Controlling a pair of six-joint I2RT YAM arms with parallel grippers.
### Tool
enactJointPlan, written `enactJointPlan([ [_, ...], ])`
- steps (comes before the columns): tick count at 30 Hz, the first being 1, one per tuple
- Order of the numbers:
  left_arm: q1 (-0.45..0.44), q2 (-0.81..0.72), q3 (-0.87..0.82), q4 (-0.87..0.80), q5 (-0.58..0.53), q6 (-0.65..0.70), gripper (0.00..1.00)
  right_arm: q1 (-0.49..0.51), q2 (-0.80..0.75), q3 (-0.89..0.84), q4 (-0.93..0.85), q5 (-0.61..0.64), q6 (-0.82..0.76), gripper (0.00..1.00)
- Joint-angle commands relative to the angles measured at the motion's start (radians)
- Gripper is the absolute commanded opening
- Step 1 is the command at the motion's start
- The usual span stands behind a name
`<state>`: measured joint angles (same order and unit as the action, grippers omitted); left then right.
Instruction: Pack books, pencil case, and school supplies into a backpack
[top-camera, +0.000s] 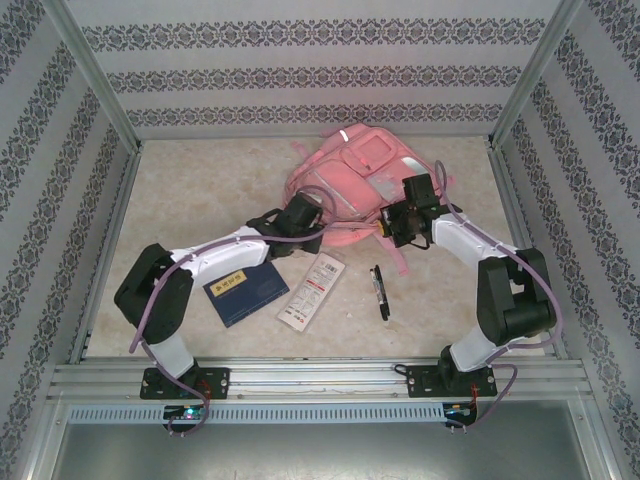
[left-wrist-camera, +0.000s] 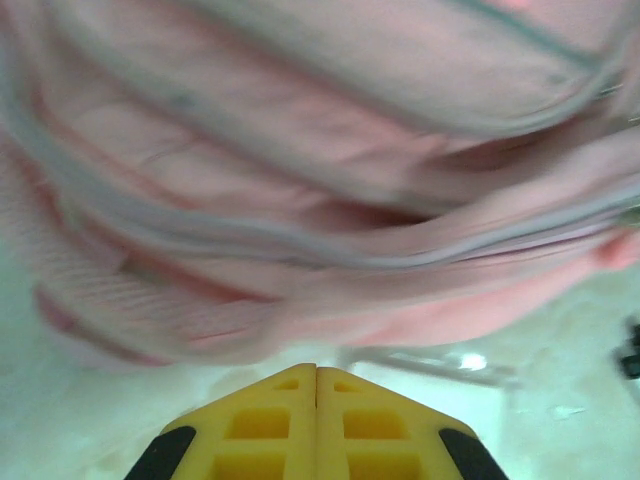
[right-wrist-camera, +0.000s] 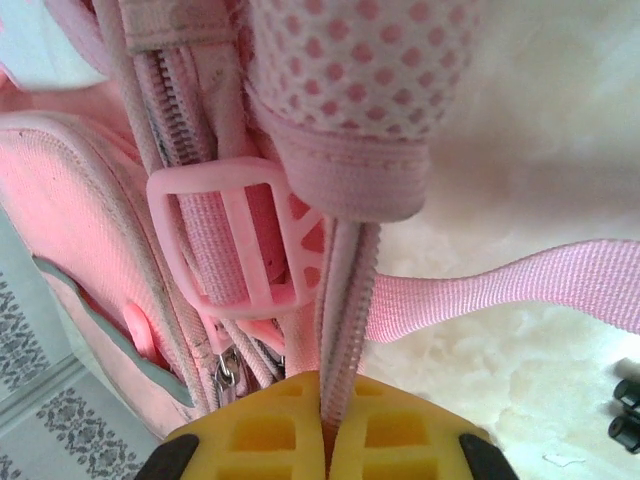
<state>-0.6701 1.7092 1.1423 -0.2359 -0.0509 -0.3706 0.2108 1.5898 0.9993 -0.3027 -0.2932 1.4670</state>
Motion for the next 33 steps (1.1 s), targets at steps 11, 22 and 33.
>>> enactJointPlan([
  [11, -0.061, 0.037, 0.020, 0.154, 0.391, -0.138, 0.47, -0.004, -0.036, 0.002, 0.045, -0.060, -0.018, 0.00],
  [22, -0.156, 0.222, 0.267, -0.057, -0.006, -0.383, 0.49, 0.033, -0.066, 0.020, 0.055, -0.080, 0.004, 0.00],
  [33, -0.158, 0.212, 0.250, 0.004, -0.102, -0.315, 0.25, 0.056, -0.100, 0.013, 0.052, -0.081, -0.005, 0.00],
])
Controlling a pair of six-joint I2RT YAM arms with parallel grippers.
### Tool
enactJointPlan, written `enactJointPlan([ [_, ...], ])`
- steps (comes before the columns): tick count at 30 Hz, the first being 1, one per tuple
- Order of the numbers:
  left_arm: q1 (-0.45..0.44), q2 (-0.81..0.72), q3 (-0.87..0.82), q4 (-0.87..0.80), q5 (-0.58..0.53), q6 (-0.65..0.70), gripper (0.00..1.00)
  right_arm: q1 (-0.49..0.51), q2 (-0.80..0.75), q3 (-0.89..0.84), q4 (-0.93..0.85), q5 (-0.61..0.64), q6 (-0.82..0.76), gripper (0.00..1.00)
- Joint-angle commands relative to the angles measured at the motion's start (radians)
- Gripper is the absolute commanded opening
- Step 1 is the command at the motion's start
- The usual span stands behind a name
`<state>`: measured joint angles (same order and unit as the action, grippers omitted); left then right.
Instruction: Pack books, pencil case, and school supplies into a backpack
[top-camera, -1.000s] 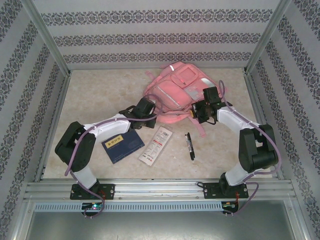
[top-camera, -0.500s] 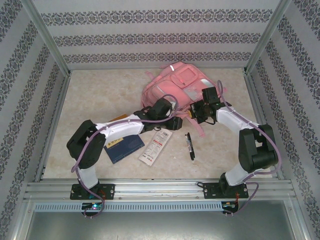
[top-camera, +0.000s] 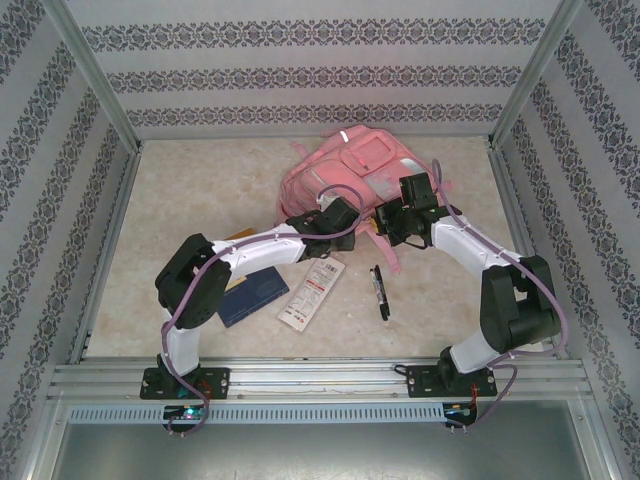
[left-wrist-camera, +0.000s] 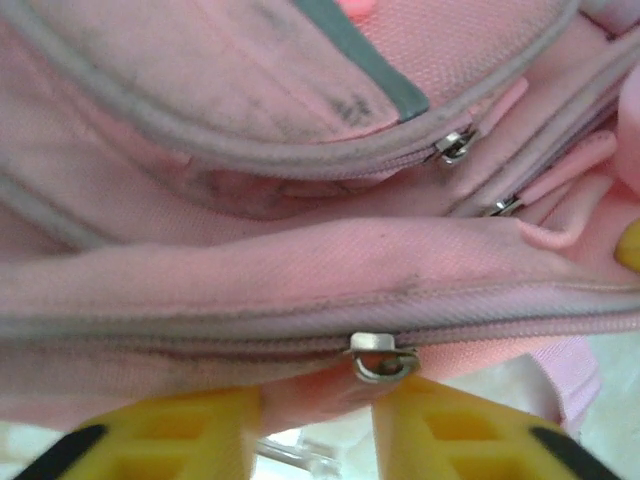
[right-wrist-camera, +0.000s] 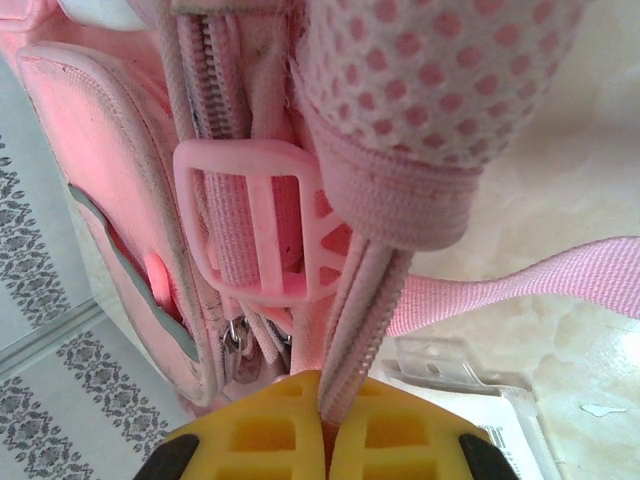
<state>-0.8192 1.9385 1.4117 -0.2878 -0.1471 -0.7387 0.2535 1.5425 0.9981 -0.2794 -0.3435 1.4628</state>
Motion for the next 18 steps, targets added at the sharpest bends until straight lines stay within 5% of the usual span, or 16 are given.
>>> enactJointPlan([
  [1, -0.009, -0.022, -0.025, 0.063, -0.002, 0.063, 0.17, 0.015, -0.053, 0.015, 0.028, -0.032, -0.001, 0.00],
  [5, -0.009, -0.060, -0.069, 0.092, 0.001, 0.147, 0.00, 0.017, -0.054, 0.012, 0.023, -0.029, -0.007, 0.00],
  [11, 0.006, -0.165, -0.167, 0.126, -0.023, 0.245, 0.00, 0.007, -0.067, 0.001, -0.007, -0.006, -0.040, 0.00],
  [18, 0.061, -0.300, -0.279, 0.111, 0.072, 0.343, 0.00, -0.034, -0.094, -0.001, -0.085, 0.066, -0.134, 0.00],
])
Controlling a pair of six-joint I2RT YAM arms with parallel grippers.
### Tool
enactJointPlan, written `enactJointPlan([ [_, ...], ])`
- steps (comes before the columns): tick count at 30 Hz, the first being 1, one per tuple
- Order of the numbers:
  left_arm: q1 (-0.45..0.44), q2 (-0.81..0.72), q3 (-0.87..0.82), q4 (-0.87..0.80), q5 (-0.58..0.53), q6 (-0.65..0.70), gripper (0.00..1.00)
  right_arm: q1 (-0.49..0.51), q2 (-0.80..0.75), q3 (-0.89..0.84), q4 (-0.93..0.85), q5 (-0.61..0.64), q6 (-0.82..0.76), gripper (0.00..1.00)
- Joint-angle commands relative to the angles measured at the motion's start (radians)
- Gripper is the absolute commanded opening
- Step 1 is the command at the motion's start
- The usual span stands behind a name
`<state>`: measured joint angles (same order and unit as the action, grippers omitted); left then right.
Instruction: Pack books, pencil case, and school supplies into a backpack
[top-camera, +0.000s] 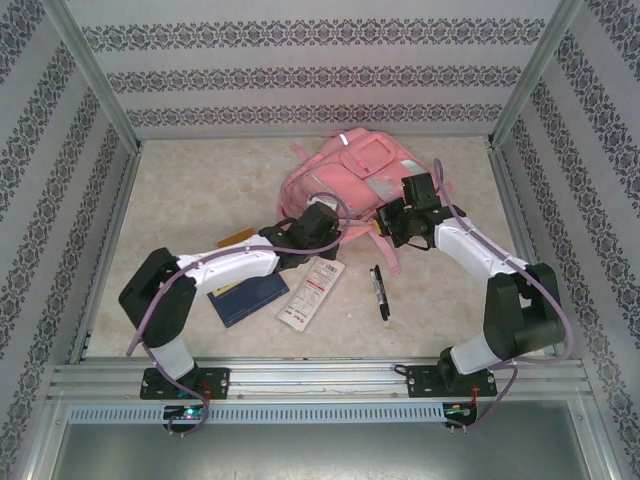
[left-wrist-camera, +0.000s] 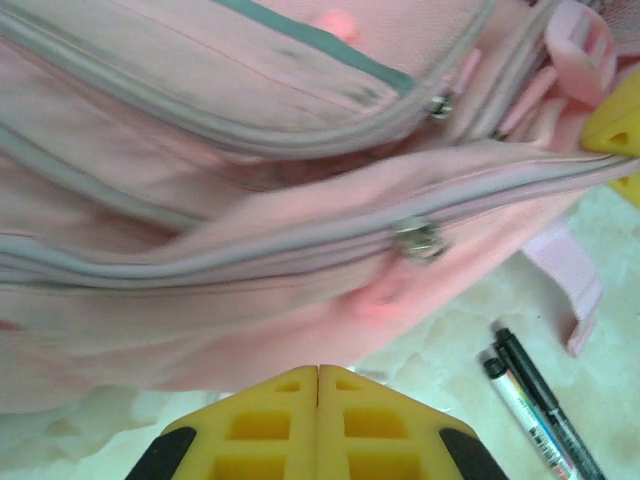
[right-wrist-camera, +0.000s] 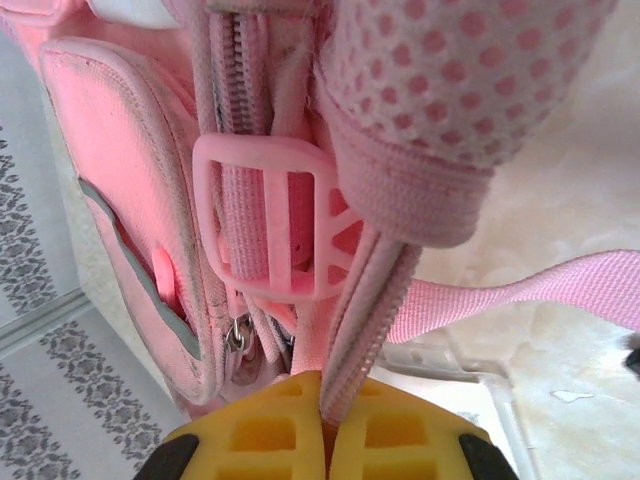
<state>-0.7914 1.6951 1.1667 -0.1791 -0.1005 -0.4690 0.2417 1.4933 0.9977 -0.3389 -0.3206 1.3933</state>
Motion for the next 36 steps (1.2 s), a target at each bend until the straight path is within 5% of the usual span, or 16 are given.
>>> enactJointPlan([
  [1, 0.044, -0.077, -0.053, -0.003, 0.031, 0.079, 0.00, -0.032, -0.048, -0.005, -0.034, 0.051, -0.075, 0.00],
  [5, 0.109, -0.135, -0.137, 0.014, 0.063, 0.110, 0.00, -0.068, -0.052, -0.032, -0.032, 0.043, -0.089, 0.00],
  [7, 0.129, -0.136, -0.155, 0.042, 0.190, 0.160, 0.00, -0.073, -0.047, -0.032, -0.026, 0.027, -0.089, 0.00],
  [11, 0.091, -0.079, -0.083, 0.040, 0.404, 0.152, 0.44, -0.052, -0.020, -0.011, 0.001, -0.026, -0.058, 0.00],
  [15, 0.023, -0.028, -0.025, 0.072, 0.373, 0.100, 0.53, -0.020, -0.005, 0.022, 0.017, -0.036, -0.031, 0.00],
  [29, 0.003, 0.144, 0.189, -0.105, -0.002, -0.015, 0.50, 0.056, -0.014, 0.053, 0.043, -0.078, 0.024, 0.00],
  [36, 0.003, 0.167, 0.205, -0.082, -0.011, 0.032, 0.26, 0.091, -0.031, 0.068, 0.039, -0.073, 0.033, 0.00],
])
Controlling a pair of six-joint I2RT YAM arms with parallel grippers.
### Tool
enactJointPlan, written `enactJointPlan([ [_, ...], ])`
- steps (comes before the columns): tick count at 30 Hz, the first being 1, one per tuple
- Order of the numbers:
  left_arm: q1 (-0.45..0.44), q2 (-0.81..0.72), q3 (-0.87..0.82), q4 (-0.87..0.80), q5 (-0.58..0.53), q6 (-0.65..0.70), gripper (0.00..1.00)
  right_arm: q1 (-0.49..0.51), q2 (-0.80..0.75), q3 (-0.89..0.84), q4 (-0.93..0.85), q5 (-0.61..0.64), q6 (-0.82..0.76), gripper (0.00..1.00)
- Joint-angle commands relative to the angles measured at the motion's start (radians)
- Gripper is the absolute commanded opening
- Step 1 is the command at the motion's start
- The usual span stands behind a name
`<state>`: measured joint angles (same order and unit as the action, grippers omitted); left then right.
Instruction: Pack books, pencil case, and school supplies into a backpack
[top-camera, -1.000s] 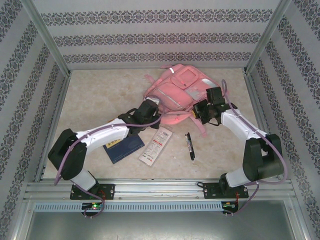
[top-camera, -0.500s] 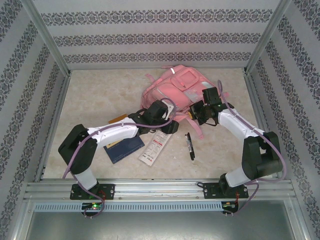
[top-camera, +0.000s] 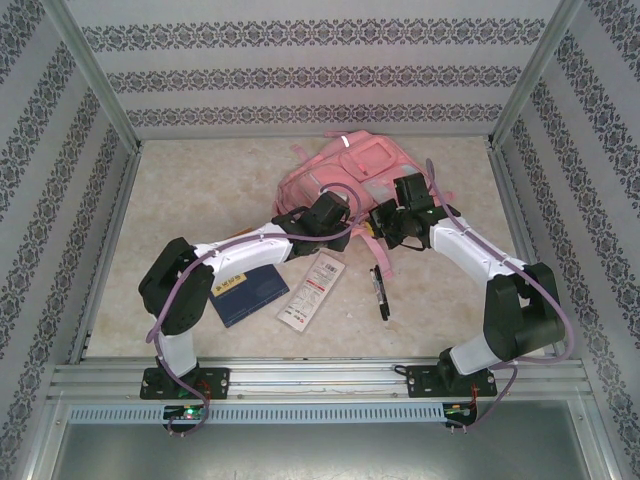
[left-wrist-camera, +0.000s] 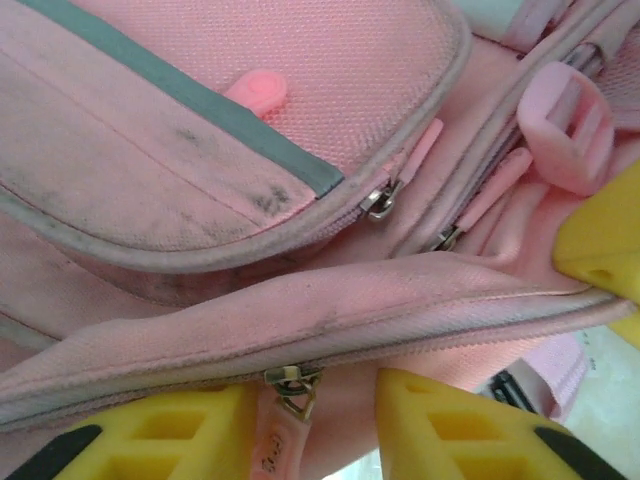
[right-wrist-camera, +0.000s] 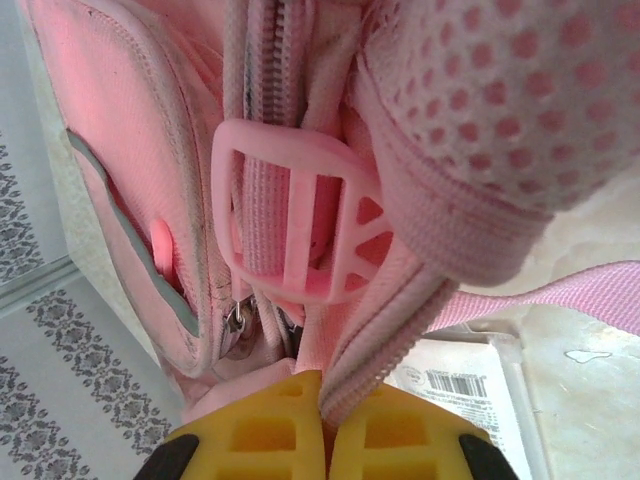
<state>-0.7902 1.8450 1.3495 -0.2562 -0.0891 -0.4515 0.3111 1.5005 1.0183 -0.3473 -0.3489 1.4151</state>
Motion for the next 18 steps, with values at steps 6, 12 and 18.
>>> enactJointPlan([
  [6, 0.002, -0.058, -0.070, 0.086, 0.007, 0.056, 0.00, 0.015, -0.048, 0.056, 0.007, -0.008, -0.020, 0.00],
  [12, 0.004, -0.175, -0.160, 0.096, 0.026, 0.107, 0.00, -0.004, -0.058, 0.035, -0.009, 0.027, -0.054, 0.00],
  [18, 0.049, -0.260, -0.265, 0.076, 0.019, 0.180, 0.00, -0.070, -0.050, 0.029, -0.041, 0.049, -0.122, 0.00],
])
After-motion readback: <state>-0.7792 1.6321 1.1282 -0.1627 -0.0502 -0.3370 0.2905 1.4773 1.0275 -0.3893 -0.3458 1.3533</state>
